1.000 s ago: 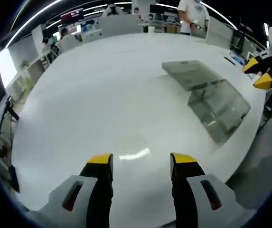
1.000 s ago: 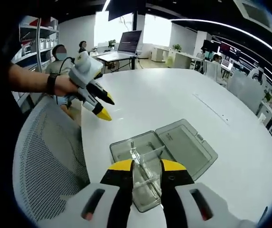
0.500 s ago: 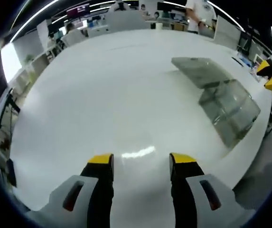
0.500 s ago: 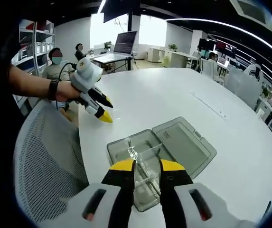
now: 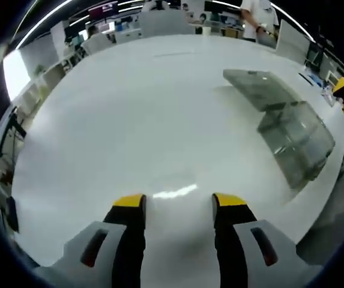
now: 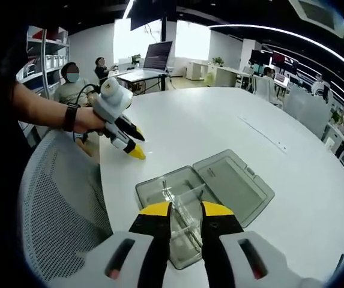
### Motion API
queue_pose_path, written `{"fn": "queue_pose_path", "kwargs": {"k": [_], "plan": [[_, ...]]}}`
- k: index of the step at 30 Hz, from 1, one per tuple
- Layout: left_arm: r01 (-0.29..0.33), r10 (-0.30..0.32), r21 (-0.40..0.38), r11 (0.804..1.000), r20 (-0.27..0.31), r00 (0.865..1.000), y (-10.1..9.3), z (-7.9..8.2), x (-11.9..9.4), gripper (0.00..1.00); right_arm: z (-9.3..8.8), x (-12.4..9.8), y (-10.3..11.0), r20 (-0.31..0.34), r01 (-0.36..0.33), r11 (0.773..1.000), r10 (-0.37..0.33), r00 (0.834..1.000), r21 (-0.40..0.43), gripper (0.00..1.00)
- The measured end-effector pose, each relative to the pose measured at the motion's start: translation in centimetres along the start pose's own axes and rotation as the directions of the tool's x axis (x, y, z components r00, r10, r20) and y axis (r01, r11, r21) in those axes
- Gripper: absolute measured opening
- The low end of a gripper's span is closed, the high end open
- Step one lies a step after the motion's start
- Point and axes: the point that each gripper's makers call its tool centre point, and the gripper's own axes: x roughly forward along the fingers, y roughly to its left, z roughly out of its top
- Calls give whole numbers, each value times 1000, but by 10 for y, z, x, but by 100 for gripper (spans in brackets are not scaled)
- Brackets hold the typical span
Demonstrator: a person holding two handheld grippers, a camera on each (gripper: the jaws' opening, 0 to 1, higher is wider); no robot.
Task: Insert the divider into the dual guide fixture by aligning both edges with the guide slots and pushing it downward to the bottom, including one-sided entry, uneven engagement, binding, and posture correction.
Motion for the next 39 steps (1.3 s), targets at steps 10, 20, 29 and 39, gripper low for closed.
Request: {"fn": "queue_pose_path", "kwargs": {"k": [10,20,29,39], "plan": [[-6,6,-6,1000,-12,1000,-4,-3,-1,32,0,2,5,3,-11,1000,11,1000,-7,13],[41,-41,-50,998,17,999,-12,1,-6,31,2,-1,4,12,-11,1000,11,1000,-9,13],[69,-66,-65,995,46,997,-20,8,-11,31,1,-1,7,14,-16,1000,16,1000,4,13],[84,-79,-52,995,91,993,-24,19,-21,31,6,-1,12,37,-32,999,31,999,15,13]]}}
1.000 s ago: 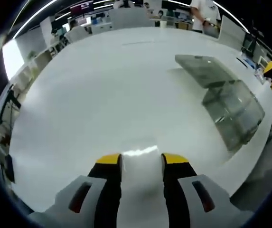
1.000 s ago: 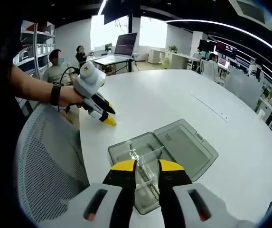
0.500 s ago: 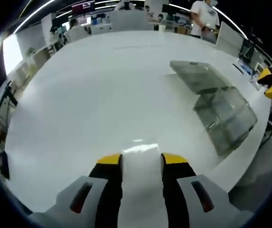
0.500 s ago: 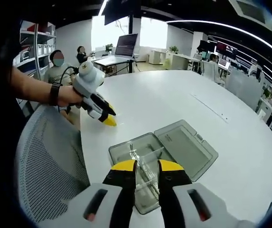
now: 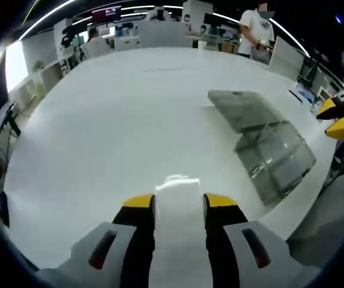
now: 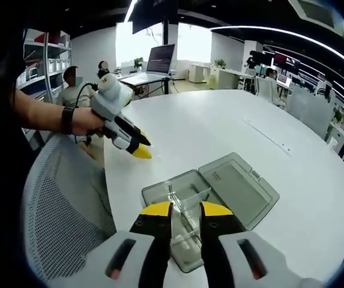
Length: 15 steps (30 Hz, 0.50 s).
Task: Insert the divider into the dual guide fixture by aligning both edges with the guide slots and pushing it downward to the bottom, including one-sided entry, uneven engagement, binding, and posture correction.
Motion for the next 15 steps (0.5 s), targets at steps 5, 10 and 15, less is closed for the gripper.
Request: {"fn": "queue_pose_path", "kwargs": {"k": [5,10,15], "plan": [[14,-14,-12,1000,20,1000,-7,2,-7,30,5,0,2,12,-11,1000,11,1000,4,13],[23,-23,-5,1000,39,999,-14,4,-16,30,8,-2,7,17,-24,1000,24,1000,-6,13],[23,-23,11,1000,80,997,-20,10,-28,31,11,-4,15,27,-44,999,44,999,-9,13]]}}
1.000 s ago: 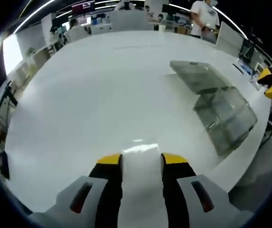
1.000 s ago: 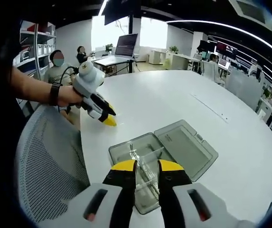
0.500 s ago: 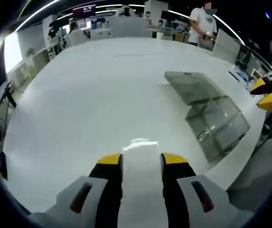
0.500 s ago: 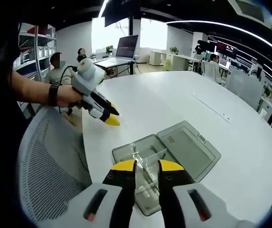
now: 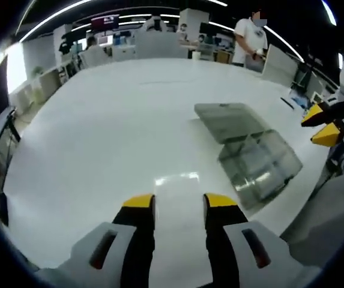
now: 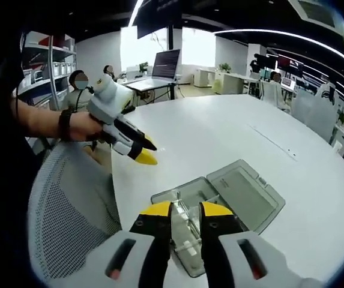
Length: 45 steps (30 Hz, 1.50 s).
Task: Insert the divider into the dual guide fixture by aligning both edges with the guide slots and pushing it downward to the bottom, including one-sided entry, uneven engagement, binding, and posture correction.
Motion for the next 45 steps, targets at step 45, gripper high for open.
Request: {"fn": "queue_pose_path", "kwargs": {"k": [45], "plan": [[88,-135,223,971,207,969,-73,30,-42,30,41,12,32,113,-142,987,133,985,70,12]]}}
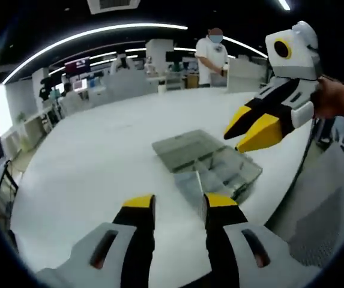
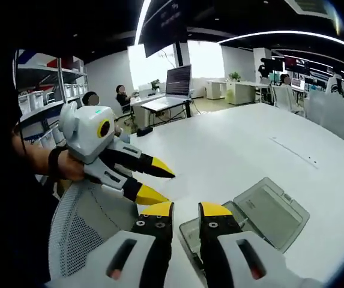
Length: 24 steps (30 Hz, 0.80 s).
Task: Insert the divider into the dual guide fixture by aligning both edges with the guide slots and pushing it downward to the bottom, including one-sided entry, uneven engagement, binding, and posture correction.
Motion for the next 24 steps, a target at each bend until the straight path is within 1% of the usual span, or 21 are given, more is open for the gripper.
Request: {"fn": "queue_pose_path", "kwargs": {"k": [2,3,12,15,16,19,24], "plan": [[8,-8,12,1000,6,1000,-4,1,-1,30,-1,1,3,-10,-16,1000,16,1000,4,13],[16,-16,31,999,8,1000,-7,1,-2,30,0,1,4,-13,-22,1000,22,1000,1,14],[38,-42,76,996,49,998,-20,14,-4,30,1,3,4,-7,-21,998,22,1000,51,13],[39,-43,104,994,43,998,-23,15,-3,30,2,2,4,-3,-22,998,23,1000,59,13],[41,-47,113,993,52,998,-24,17,-4,30,1,2,4,-3,-23,998,23,1000,65,13],[46,-53,129,991,50,997,-27,18,-4,30,1,2,4,-4,-24,997,24,1000,71,13],[68,-78,156,985,60,995,-35,20,-3,30,-1,2,3,-10,-19,996,20,1000,84,13]]}}
